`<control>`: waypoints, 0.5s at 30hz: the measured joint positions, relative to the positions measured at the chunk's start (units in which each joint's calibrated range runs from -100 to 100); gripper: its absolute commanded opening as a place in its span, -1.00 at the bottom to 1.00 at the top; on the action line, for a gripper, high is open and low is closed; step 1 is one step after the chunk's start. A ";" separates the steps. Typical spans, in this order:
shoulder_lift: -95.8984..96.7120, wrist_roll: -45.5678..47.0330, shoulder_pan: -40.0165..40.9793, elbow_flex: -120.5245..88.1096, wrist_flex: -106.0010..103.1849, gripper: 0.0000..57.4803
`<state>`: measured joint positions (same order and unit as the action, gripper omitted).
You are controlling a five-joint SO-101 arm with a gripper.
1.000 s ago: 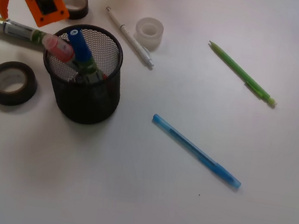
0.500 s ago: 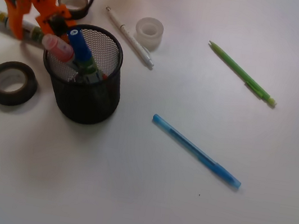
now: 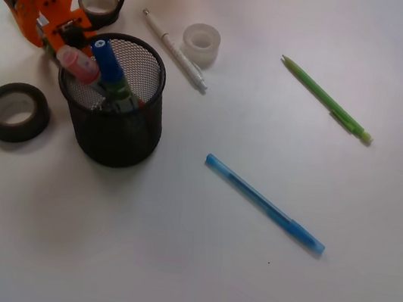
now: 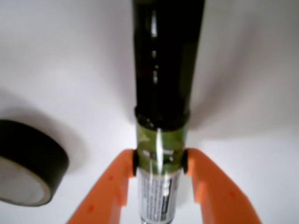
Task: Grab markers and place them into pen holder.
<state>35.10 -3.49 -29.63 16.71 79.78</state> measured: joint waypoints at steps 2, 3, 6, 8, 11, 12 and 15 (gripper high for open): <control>0.00 -0.44 0.00 0.00 0.00 -0.98; 0.00 -0.59 0.00 0.09 0.00 -0.98; 0.00 -0.98 0.00 0.09 0.00 -0.98; 0.00 -0.98 0.00 0.09 0.00 -0.98; 0.00 -2.10 -0.15 0.36 1.30 -0.98; 0.09 -2.54 -0.74 1.08 2.51 -0.98; -0.44 -3.66 -3.18 4.58 6.48 -0.98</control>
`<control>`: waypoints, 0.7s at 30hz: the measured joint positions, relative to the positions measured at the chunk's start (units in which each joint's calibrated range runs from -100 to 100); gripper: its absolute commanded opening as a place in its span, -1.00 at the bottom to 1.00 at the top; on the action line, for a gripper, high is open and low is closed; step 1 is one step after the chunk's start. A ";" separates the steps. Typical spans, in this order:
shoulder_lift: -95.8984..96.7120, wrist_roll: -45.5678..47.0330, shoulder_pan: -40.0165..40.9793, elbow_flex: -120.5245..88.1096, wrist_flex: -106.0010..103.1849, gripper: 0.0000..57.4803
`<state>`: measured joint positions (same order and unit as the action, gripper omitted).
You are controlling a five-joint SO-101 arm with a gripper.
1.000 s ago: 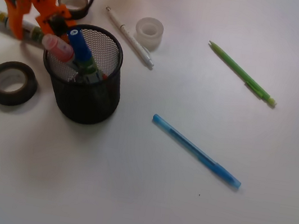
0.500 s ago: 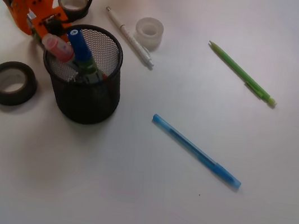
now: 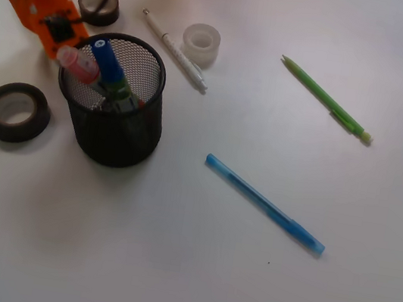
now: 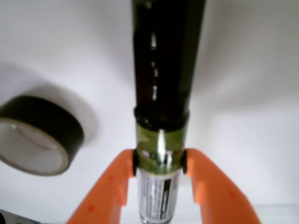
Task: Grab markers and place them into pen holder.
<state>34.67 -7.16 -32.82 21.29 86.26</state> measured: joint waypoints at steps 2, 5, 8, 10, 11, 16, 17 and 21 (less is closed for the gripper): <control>-1.39 -0.68 -2.00 3.50 3.02 -0.98; -4.44 -2.05 -3.63 9.43 7.69 -0.98; -6.71 -3.96 -4.51 14.82 11.75 -0.98; -7.93 -5.52 -5.03 17.52 12.18 -0.98; -8.71 -6.64 -4.59 18.51 12.18 -0.98; -13.76 -13.63 1.18 22.01 12.27 -0.98; -15.07 -15.29 2.81 23.18 12.27 -0.98; -20.56 -22.17 10.21 30.28 12.27 -0.98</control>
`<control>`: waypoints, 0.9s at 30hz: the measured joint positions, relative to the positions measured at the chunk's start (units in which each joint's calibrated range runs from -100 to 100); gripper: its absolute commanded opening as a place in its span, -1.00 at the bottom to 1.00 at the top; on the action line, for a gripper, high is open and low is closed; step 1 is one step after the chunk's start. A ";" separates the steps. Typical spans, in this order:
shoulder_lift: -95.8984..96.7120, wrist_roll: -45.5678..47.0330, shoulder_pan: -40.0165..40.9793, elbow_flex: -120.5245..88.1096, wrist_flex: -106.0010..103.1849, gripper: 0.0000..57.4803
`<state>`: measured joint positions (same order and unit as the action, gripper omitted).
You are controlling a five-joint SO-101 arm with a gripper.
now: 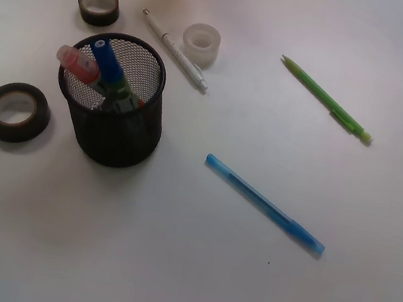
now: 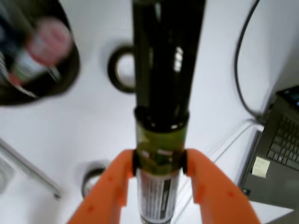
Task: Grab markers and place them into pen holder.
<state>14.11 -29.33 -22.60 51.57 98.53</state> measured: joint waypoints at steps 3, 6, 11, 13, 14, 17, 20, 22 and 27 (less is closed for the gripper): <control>-3.22 -5.47 6.88 6.20 0.00 -0.98; -4.79 -10.84 13.47 8.98 0.00 -0.98; -4.88 -16.80 21.68 9.25 0.09 -0.98; -4.97 -17.63 24.64 7.73 0.09 -0.98; -4.97 -18.07 25.38 6.56 0.09 -0.98; -4.88 -19.05 25.90 1.26 0.09 -0.98; -5.40 -19.19 25.97 -3.41 0.09 -0.98; -7.75 -19.19 26.34 -6.92 0.09 -0.98; -22.65 -21.49 26.56 -21.92 0.00 -0.98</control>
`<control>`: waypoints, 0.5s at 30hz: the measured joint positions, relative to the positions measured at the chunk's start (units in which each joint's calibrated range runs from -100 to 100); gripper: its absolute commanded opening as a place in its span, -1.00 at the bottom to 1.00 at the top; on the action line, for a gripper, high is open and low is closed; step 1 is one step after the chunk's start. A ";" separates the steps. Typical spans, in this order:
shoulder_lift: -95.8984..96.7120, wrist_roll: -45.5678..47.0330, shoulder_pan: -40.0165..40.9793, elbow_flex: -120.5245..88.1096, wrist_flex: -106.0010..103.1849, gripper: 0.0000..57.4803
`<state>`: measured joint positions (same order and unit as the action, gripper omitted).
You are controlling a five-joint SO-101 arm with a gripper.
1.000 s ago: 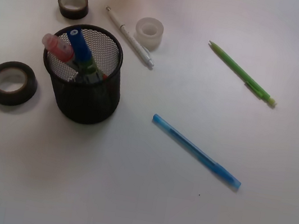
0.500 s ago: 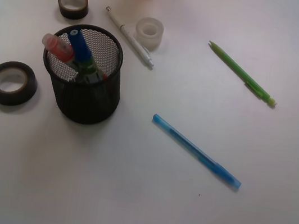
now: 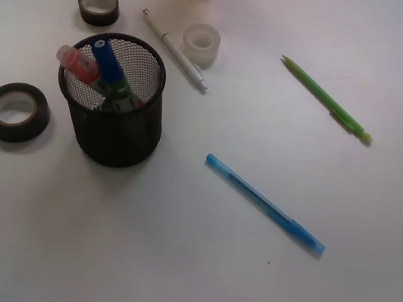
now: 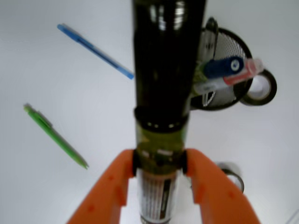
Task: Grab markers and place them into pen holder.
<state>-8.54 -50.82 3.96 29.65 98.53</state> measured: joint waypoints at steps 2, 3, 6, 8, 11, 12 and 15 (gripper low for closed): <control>-8.36 -0.24 -0.89 -9.43 -1.64 -0.98; -12.46 0.49 -1.48 -14.65 -4.84 -0.98; -21.78 4.93 -3.33 -31.09 -21.17 -0.99; -24.22 6.54 -2.81 -41.42 -34.99 -0.99; -24.48 6.89 -2.29 -51.93 -51.75 -0.99; -24.48 6.89 -2.66 -54.09 -55.81 -0.99; -24.74 6.89 -2.81 -59.75 -67.04 -0.99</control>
<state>-33.28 -43.93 1.15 -30.10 31.49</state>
